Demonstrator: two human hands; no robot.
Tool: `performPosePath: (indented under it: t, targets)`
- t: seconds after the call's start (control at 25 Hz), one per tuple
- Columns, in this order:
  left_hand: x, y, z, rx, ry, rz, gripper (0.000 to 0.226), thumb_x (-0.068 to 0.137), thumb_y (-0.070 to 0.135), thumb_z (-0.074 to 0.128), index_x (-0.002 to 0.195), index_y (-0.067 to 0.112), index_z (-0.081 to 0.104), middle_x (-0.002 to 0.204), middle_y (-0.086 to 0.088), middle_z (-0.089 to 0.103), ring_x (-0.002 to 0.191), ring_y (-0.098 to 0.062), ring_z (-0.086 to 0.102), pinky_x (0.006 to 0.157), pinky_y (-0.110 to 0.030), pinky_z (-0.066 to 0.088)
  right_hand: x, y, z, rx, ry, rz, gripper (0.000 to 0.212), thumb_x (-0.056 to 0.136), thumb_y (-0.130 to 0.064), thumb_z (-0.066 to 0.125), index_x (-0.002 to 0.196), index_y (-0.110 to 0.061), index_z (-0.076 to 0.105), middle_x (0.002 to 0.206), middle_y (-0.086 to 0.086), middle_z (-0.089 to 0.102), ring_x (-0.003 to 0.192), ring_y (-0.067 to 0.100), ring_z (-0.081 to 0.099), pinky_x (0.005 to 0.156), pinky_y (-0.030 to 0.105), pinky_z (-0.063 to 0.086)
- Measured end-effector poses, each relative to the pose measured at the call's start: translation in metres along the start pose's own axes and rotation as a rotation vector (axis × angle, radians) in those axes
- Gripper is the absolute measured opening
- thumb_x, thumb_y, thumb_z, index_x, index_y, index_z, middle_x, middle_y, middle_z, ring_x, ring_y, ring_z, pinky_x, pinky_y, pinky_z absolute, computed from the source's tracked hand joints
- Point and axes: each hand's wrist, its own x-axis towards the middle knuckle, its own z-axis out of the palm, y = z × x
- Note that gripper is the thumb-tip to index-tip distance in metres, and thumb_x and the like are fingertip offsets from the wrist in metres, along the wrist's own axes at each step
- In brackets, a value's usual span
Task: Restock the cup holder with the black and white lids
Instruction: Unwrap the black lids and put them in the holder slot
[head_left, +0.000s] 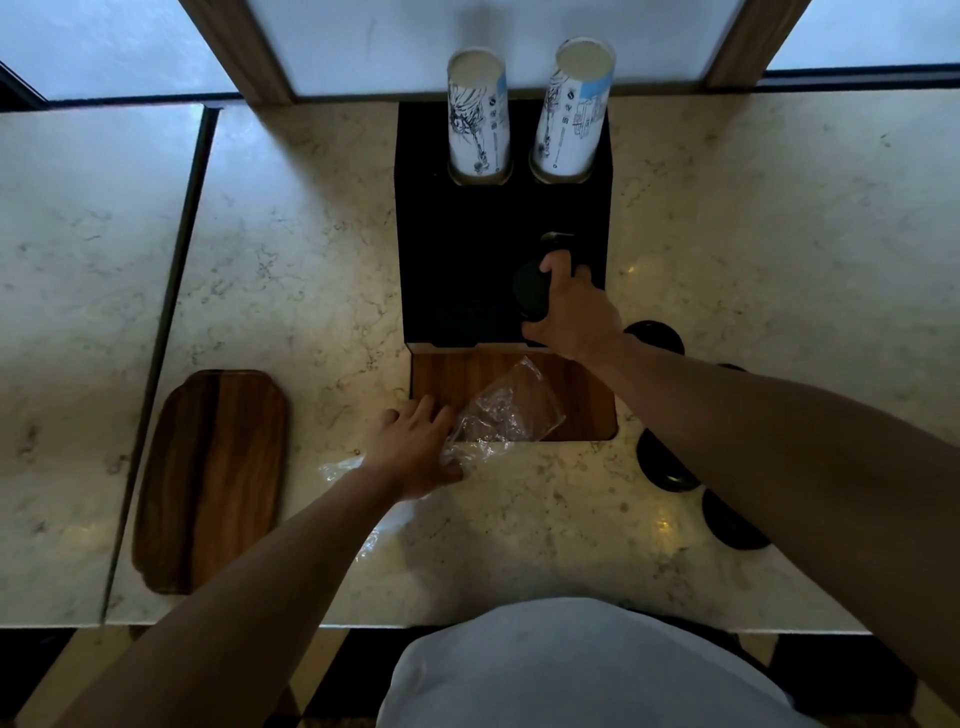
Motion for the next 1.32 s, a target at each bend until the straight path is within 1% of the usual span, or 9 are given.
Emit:
performPosePath:
  t: [0.12, 0.28, 0.48, 0.68, 0.8, 0.92, 1.08, 1.24, 1.32]
  targets:
    - [-0.001, 0.000, 0.001, 0.001, 0.008, -0.002, 0.076, 0.075, 0.072, 0.057, 0.134, 0.027, 0.041, 0.128, -0.002, 0.047, 0.115, -0.024, 0.048, 0.095, -0.043, 0.041, 0.004, 0.002, -0.001, 0.023, -0.026, 0.020, 0.080, 0.068, -0.040, 0.081, 0.125, -0.025, 0.027, 0.120, 0.016, 0.047, 0.077, 0.027, 0.054, 0.059, 0.034, 0.046]
    - [-0.001, -0.001, 0.002, 0.006, 0.016, 0.002, 0.077, 0.075, 0.072, 0.057, 0.134, 0.027, 0.040, 0.130, -0.003, 0.047, 0.116, -0.025, 0.048, 0.094, -0.043, 0.041, 0.009, 0.002, 0.000, 0.023, -0.118, 0.050, 0.083, 0.066, -0.032, 0.083, 0.126, -0.024, 0.025, 0.120, 0.015, 0.048, 0.089, 0.031, 0.059, 0.064, 0.036, 0.048]
    - [-0.002, 0.000, 0.002, -0.002, 0.016, -0.001, 0.075, 0.074, 0.071, 0.058, 0.131, 0.026, 0.042, 0.129, -0.003, 0.047, 0.117, -0.026, 0.048, 0.095, -0.043, 0.041, 0.015, 0.004, -0.001, 0.093, -0.151, 0.056, 0.084, 0.067, -0.025, 0.086, 0.127, -0.021, 0.027, 0.122, 0.017, 0.048, 0.093, 0.030, 0.059, 0.068, 0.033, 0.049]
    - [-0.002, 0.000, -0.001, -0.003, 0.008, -0.001, 0.074, 0.078, 0.070, 0.058, 0.134, 0.026, 0.041, 0.131, -0.004, 0.047, 0.118, -0.026, 0.047, 0.096, -0.044, 0.041, 0.015, 0.001, -0.005, 0.101, -0.224, 0.077, 0.084, 0.067, -0.017, 0.086, 0.127, -0.021, 0.026, 0.128, 0.021, 0.039, 0.085, 0.029, 0.055, 0.062, 0.032, 0.045]
    - [-0.004, -0.001, -0.001, 0.012, -0.003, 0.005, 0.076, 0.079, 0.073, 0.053, 0.138, 0.026, 0.040, 0.135, -0.004, 0.046, 0.120, -0.026, 0.047, 0.098, -0.044, 0.042, 0.010, 0.002, -0.012, 0.104, -0.246, 0.064, 0.082, 0.068, -0.014, 0.083, 0.128, -0.025, 0.029, 0.133, 0.023, 0.031, 0.081, 0.028, 0.053, 0.064, 0.033, 0.051]
    - [-0.006, -0.002, -0.003, -0.013, -0.020, 0.003, 0.082, 0.076, 0.077, 0.049, 0.140, 0.027, 0.037, 0.139, -0.004, 0.045, 0.121, -0.026, 0.049, 0.100, -0.045, 0.041, 0.003, 0.005, -0.021, 0.110, -0.194, 0.023, 0.080, 0.072, -0.016, 0.080, 0.135, -0.027, 0.032, 0.130, 0.023, 0.037, 0.083, 0.026, 0.053, 0.072, 0.031, 0.051]
    - [-0.010, -0.002, -0.006, -0.017, -0.027, -0.009, 0.090, 0.073, 0.081, 0.045, 0.144, 0.026, 0.035, 0.142, -0.005, 0.043, 0.125, -0.028, 0.047, 0.102, -0.046, 0.040, -0.017, 0.002, -0.027, 0.141, -0.078, -0.010, 0.073, 0.078, -0.021, 0.076, 0.139, -0.024, 0.036, 0.129, 0.023, 0.042, 0.100, 0.034, 0.058, 0.083, 0.035, 0.053]
    - [-0.019, 0.001, -0.006, -0.045, 0.009, -0.025, 0.092, 0.075, 0.080, 0.046, 0.147, 0.025, 0.032, 0.148, -0.007, 0.041, 0.131, -0.029, 0.044, 0.106, -0.048, 0.039, -0.039, -0.001, -0.029, 0.172, 0.173, 0.000, 0.045, 0.085, -0.022, 0.067, 0.125, -0.013, 0.046, 0.128, 0.017, 0.041, 0.092, 0.030, 0.060, 0.079, 0.038, 0.055]
    - [-0.024, 0.002, -0.006, -0.065, 0.039, -0.030, 0.093, 0.075, 0.084, 0.041, 0.146, 0.024, 0.032, 0.147, -0.007, 0.043, 0.131, -0.029, 0.045, 0.107, -0.048, 0.039, -0.048, -0.001, -0.027, 0.198, 0.166, -0.054, 0.026, 0.089, -0.021, 0.063, 0.112, -0.014, 0.055, 0.115, 0.010, 0.052, 0.088, 0.024, 0.060, 0.076, 0.035, 0.052]
